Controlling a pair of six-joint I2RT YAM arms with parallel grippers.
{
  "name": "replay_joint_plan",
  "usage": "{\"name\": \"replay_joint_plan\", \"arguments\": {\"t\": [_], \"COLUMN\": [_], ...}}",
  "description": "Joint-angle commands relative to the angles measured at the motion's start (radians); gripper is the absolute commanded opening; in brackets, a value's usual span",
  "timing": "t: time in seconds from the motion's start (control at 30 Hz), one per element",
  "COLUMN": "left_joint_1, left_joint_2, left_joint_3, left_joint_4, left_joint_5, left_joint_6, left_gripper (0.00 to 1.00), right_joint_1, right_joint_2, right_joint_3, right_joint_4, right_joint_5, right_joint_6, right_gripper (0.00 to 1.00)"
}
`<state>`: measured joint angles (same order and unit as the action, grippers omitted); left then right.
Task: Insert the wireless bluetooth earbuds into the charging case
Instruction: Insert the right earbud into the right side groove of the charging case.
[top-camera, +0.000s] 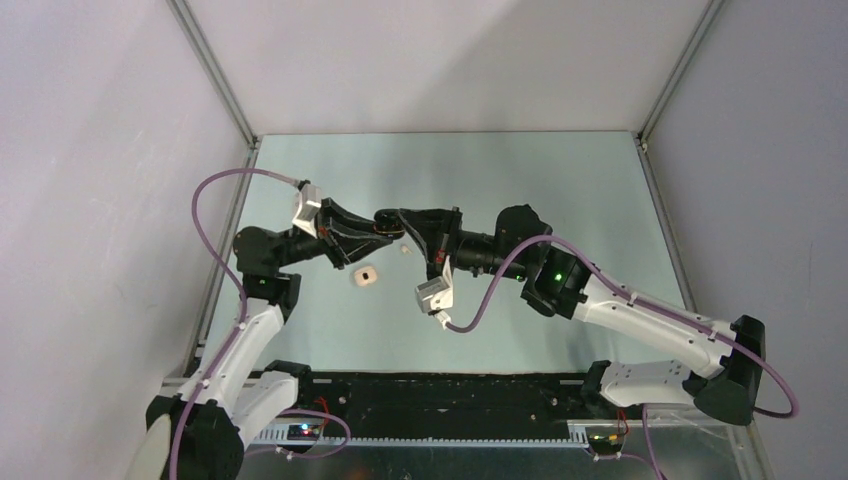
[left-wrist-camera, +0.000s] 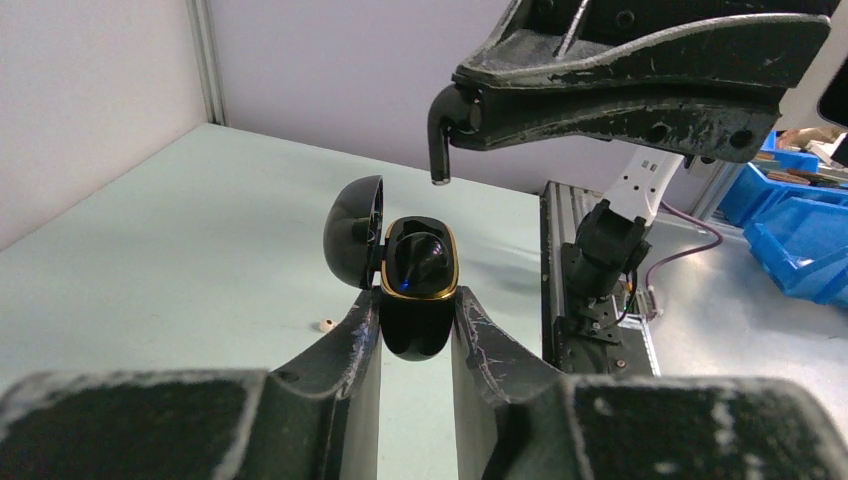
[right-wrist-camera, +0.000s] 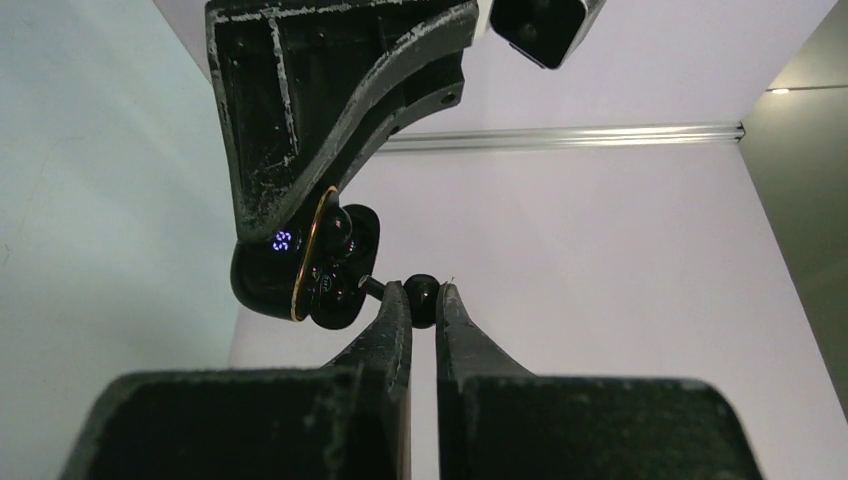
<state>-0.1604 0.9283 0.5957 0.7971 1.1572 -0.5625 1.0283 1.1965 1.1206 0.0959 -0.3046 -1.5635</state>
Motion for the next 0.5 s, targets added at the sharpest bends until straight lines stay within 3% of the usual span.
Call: {"name": "replay_joint_plan", "arguments": {"t": [0.0, 0.13, 0.47], "left_joint_1": [-0.008, -0.009, -0.008], "left_joint_2": [-0.025, -0.028, -0.035], "left_joint_3": [0.006, 0.011, 0.012], "left_joint_4": [0.004, 0.004, -0.005], "left_joint_5": [-0.029, -0.032, -0.015], "left_joint_6": [-0.027, -0.036, -0.021], "left_gripper": [0.0, 0.0, 0.0], "right_joint_1": [0.022, 0.024, 0.027], "right_joint_2": [-0.035, -0.053, -0.013], "right_joint_3": [0.0, -0.002, -0.028], "right_joint_4": [0.028, -0.047, 0.036], "right_joint_5": [-0.017, -0.041, 0.018], "right_joint_6": [-0.022, -0.03, -0.071], "right_gripper": [0.0, 0.0, 0.0]}}
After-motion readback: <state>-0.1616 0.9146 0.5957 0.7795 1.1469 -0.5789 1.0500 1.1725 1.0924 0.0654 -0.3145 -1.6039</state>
